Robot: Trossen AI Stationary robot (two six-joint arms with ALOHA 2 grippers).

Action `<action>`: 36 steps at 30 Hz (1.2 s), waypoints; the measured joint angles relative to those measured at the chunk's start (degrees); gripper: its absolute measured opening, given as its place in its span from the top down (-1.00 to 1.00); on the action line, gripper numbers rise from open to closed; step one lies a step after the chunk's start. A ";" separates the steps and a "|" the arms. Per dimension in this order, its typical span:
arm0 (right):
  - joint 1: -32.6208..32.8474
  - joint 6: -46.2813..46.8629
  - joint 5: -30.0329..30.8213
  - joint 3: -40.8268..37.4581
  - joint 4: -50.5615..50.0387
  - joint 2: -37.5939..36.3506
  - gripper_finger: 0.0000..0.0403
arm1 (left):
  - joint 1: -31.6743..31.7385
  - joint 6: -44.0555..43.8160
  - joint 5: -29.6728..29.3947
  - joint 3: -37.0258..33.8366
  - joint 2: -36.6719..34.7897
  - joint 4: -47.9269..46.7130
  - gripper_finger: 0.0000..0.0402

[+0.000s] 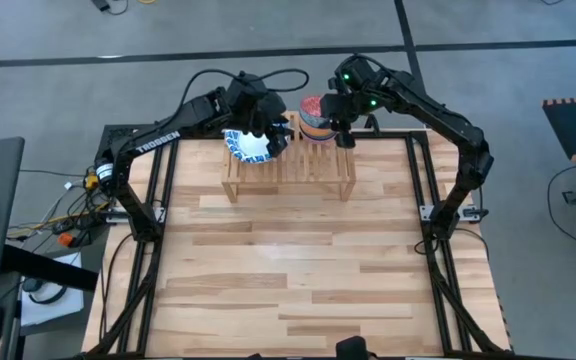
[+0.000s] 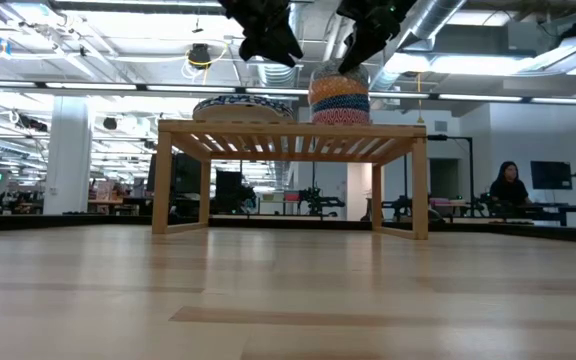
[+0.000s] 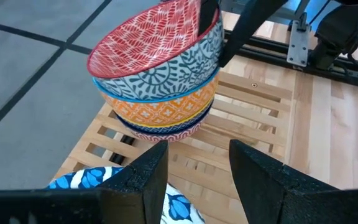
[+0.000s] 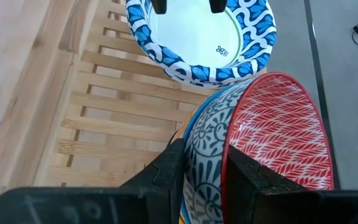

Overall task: Place and stack bowls onto a shelf
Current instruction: Stack the gray red patterned bowl on top of the orange blue patterned bowl on the shelf

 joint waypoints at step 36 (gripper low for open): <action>2.54 3.89 0.18 -0.01 -3.02 -2.23 -0.31 | -0.02 0.26 0.25 0.00 0.00 -0.42 0.24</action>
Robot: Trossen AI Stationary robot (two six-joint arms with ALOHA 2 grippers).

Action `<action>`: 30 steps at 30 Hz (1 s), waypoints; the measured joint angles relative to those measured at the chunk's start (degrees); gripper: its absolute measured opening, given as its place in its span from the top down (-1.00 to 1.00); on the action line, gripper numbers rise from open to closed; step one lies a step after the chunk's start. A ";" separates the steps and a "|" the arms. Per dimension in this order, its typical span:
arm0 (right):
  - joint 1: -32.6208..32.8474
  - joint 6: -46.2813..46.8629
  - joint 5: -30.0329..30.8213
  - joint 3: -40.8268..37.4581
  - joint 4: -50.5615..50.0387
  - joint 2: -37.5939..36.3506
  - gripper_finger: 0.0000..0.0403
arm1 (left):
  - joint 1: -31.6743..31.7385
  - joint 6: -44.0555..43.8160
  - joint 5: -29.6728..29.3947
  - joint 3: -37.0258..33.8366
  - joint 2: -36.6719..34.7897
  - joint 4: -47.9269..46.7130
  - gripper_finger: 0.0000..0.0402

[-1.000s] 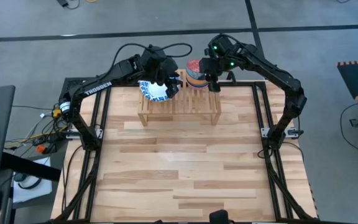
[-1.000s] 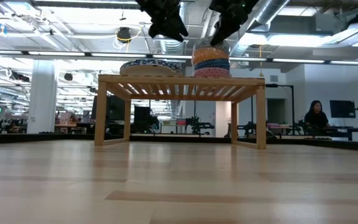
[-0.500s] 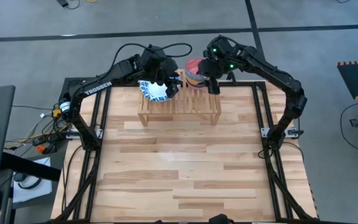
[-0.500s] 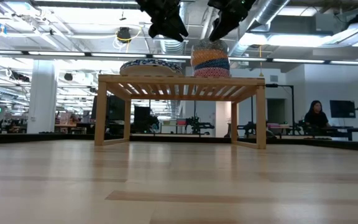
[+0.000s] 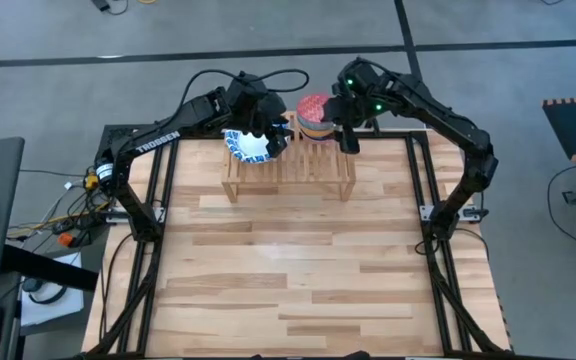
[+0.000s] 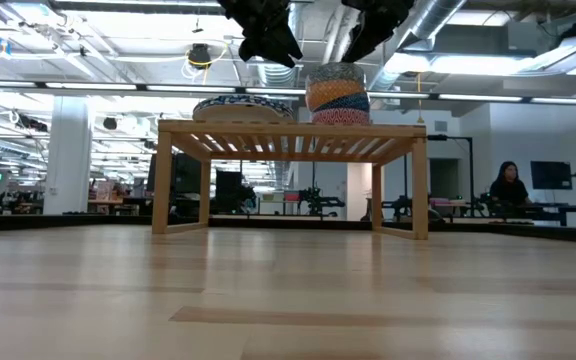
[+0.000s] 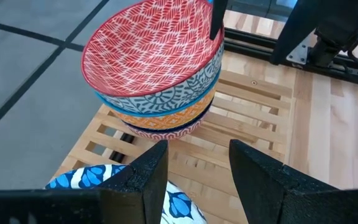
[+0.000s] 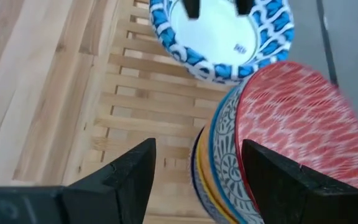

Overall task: Place and stack bowls onto a shelf
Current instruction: Stack the gray red patterned bowl on top of the orange blue patterned bowl on the shelf, then return to Home Position

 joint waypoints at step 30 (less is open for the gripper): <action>0.08 1.66 2.85 -1.10 3.64 -0.35 -0.31 | 0.00 0.01 -0.17 0.00 0.00 0.59 0.24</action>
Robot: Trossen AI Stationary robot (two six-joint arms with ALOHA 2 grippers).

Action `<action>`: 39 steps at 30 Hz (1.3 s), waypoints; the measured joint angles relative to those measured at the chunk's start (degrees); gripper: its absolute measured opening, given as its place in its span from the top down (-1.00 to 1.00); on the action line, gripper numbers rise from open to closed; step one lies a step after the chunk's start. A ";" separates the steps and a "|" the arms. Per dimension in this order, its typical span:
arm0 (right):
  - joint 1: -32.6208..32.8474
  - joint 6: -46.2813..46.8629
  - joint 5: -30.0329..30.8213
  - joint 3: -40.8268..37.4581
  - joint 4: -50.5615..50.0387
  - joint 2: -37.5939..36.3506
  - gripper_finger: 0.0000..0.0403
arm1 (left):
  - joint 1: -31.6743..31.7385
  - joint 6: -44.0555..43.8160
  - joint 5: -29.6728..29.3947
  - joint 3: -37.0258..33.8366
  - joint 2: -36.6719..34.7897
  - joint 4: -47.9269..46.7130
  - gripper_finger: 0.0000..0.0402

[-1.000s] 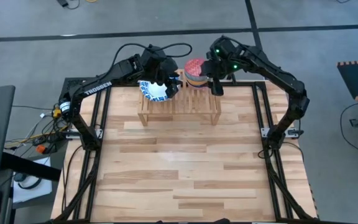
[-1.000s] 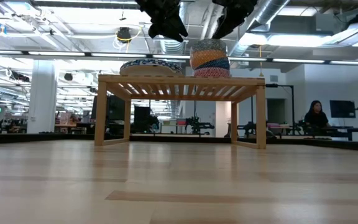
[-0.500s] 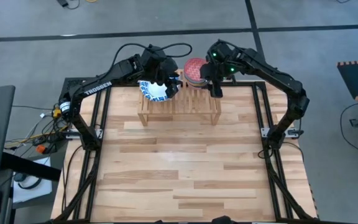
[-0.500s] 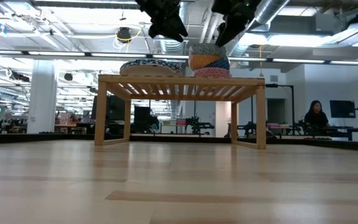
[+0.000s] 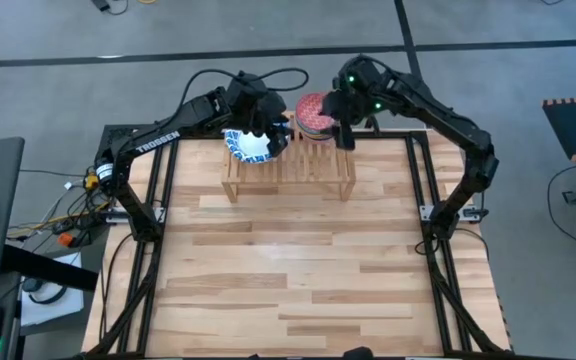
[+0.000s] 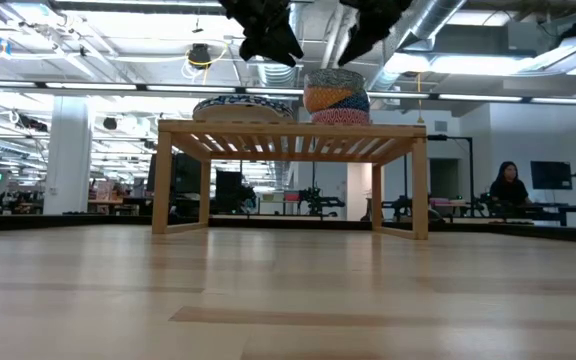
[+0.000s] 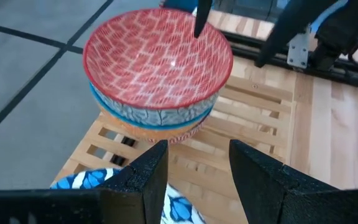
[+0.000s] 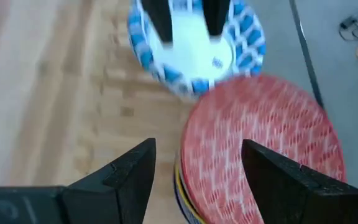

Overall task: Place and stack bowls onto a shelf
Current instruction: Return to Home Position

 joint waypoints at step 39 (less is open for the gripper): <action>18.83 42.92 -3.34 -51.30 61.31 -45.39 0.91 | -31.60 -7.80 -20.23 -51.56 -49.03 42.32 1.00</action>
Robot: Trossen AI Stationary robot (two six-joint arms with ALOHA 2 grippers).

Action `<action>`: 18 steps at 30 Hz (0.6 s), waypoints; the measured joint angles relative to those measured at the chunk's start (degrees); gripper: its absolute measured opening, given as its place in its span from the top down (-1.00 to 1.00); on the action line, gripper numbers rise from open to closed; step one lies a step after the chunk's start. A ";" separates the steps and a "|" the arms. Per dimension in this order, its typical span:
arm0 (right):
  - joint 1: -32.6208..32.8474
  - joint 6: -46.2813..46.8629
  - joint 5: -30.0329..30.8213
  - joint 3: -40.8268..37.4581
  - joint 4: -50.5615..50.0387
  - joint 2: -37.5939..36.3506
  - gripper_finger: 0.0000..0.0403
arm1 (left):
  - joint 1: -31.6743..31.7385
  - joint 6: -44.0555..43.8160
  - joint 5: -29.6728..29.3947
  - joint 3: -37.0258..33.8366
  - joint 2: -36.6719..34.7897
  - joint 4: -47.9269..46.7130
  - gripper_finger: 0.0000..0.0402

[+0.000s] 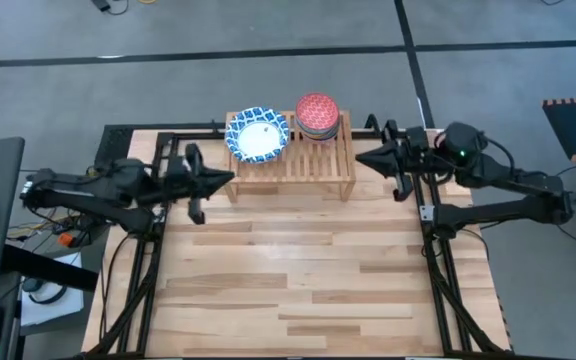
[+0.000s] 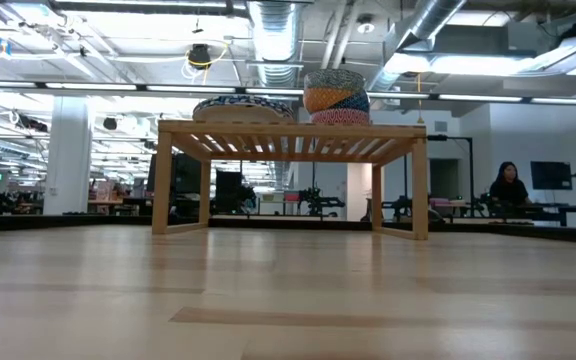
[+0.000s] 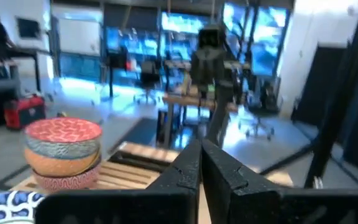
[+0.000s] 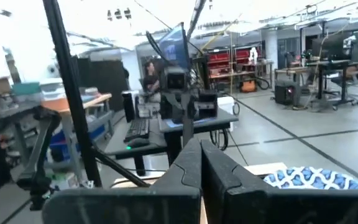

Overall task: Place and stack bowls onto a shelf
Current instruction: Return to Home Position

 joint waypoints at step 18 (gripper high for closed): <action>6.64 -6.46 5.47 -10.47 -12.70 -11.52 0.90 | -3.64 8.78 0.78 -14.33 -4.48 2.62 1.00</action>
